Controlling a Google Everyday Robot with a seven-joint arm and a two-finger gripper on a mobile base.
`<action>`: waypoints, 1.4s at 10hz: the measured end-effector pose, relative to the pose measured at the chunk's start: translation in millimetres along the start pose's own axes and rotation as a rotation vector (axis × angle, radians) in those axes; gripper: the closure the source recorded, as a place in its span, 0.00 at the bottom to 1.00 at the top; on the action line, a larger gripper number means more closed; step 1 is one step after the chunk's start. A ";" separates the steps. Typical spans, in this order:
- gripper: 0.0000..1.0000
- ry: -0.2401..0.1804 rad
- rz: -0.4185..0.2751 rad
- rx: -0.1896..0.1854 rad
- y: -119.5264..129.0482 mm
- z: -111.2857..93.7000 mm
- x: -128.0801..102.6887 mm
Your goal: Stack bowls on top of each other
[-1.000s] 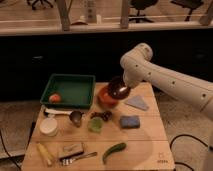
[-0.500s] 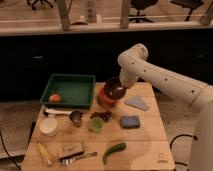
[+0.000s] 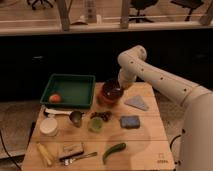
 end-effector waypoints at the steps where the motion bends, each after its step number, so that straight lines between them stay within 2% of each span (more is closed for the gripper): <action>1: 1.00 -0.006 0.008 0.034 -1.7 6.2 5.1; 5: 1.00 -0.018 0.018 0.107 -6.0 18.6 19.7; 11: 0.99 -0.037 0.030 0.175 -11.8 37.3 33.9; 13: 0.85 -0.049 0.041 0.173 -10.5 41.7 35.4; 14: 0.73 -0.059 0.046 0.173 -11.2 44.5 36.4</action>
